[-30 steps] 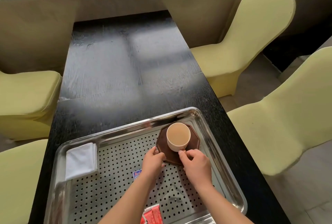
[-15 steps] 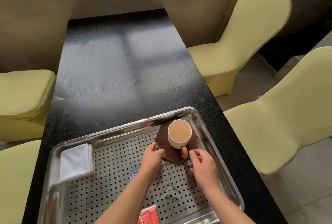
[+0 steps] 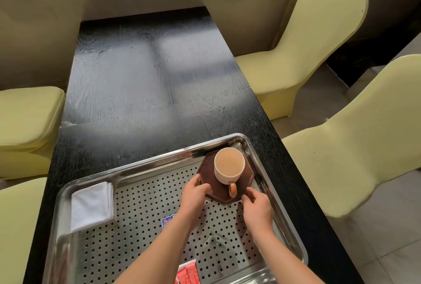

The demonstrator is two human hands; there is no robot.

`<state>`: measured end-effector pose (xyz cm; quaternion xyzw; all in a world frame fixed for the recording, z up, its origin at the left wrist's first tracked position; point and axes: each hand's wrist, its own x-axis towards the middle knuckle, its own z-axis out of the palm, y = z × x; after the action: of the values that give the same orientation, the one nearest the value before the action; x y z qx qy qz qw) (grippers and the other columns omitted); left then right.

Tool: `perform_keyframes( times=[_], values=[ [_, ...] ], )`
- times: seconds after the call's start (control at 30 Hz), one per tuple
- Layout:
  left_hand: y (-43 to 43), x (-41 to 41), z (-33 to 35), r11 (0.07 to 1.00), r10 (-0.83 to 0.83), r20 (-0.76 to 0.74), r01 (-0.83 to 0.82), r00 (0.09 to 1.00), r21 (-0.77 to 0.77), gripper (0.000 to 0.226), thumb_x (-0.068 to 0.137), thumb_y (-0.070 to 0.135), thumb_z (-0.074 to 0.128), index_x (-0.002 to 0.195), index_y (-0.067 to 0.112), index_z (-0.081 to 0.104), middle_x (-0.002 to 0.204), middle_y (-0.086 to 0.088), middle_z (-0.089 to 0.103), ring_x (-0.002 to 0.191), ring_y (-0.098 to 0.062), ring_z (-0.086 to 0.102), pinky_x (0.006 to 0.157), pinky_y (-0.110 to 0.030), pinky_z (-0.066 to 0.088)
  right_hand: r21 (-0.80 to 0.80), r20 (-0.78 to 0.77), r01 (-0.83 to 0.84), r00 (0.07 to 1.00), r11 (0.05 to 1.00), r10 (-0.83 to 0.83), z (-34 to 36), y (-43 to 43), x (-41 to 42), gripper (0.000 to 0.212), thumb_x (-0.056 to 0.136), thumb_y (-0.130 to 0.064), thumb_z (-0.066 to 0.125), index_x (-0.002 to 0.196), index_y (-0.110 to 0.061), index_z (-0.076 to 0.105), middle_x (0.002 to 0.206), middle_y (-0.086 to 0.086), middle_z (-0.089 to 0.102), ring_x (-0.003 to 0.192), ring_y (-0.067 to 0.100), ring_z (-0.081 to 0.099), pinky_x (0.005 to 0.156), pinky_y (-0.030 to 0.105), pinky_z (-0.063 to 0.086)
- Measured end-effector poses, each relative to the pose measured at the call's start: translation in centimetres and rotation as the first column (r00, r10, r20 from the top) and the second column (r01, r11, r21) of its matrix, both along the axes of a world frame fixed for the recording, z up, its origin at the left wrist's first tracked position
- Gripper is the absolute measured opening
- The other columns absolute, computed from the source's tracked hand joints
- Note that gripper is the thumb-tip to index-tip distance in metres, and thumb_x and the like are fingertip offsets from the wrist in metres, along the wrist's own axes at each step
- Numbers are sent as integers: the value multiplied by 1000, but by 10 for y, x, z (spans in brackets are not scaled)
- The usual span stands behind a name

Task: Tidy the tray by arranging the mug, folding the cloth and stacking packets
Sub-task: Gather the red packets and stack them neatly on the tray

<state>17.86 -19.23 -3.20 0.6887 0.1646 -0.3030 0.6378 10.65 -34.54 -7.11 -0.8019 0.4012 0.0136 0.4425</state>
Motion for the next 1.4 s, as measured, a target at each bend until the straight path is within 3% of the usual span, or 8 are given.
perform_keyframes(
  times=[0.17,0.27,0.4,0.57,0.73,1.07,1.2,1.4],
  values=[
    [-1,-3,-2,990,95,-28,-98,995,-106,42,69,1,51,103,14,72,107,-14,73,106,-30,63,98,-45,46,3,27,35,999,999,-35,-4,-2,-3,34,100,-14,53,132,-16,61,129,3,58,111,13,54,100,35,47],
    [3,-6,-4,980,122,-62,-130,991,-148,66,64,7,52,130,12,61,118,-6,72,117,-27,61,107,-49,40,-22,34,-47,998,999,48,-2,-3,-7,40,97,-10,57,136,-16,58,130,0,56,107,10,54,96,30,48],
    [6,-10,-10,969,204,-117,-217,972,-118,75,81,-10,49,153,6,33,145,-9,50,128,-18,49,108,-36,40,-28,152,-239,959,971,240,10,-2,-17,57,83,-9,69,137,-20,54,126,-7,50,108,10,59,91,33,57],
    [-5,-17,-5,963,221,-119,-236,968,-129,68,80,-12,48,144,11,46,109,13,64,94,2,61,75,-20,47,-142,233,-218,941,966,247,27,7,-12,43,84,-51,70,115,-22,60,108,-11,53,92,9,61,74,29,55],
    [-6,-17,-4,959,229,-107,-244,967,-148,43,78,-8,45,98,21,70,85,15,77,95,-14,63,86,-33,47,-232,191,-216,946,948,262,32,6,4,24,91,-47,64,85,-24,65,90,-12,57,79,3,56,63,20,44],
    [3,-18,-1,969,120,-115,-141,986,-201,60,78,-5,49,133,18,60,122,3,71,119,-15,60,99,-36,44,-227,197,-216,945,950,262,35,0,8,27,90,-50,64,79,-25,65,87,-12,57,77,3,57,62,22,45],
    [16,-25,9,990,98,-90,-106,991,-88,75,82,-2,55,153,18,37,155,-4,41,136,-27,45,109,-43,42,-204,211,-212,944,956,254,39,-2,-1,27,89,-57,59,80,-31,62,86,-14,59,79,3,58,65,27,52],
    [97,-71,23,966,6,96,-30,995,257,45,93,0,56,135,17,59,121,0,67,112,-18,63,96,-37,55,-142,123,-344,924,928,362,48,1,-46,9,95,-34,62,90,-28,65,92,-10,62,85,5,60,74,30,54]
  ],
)
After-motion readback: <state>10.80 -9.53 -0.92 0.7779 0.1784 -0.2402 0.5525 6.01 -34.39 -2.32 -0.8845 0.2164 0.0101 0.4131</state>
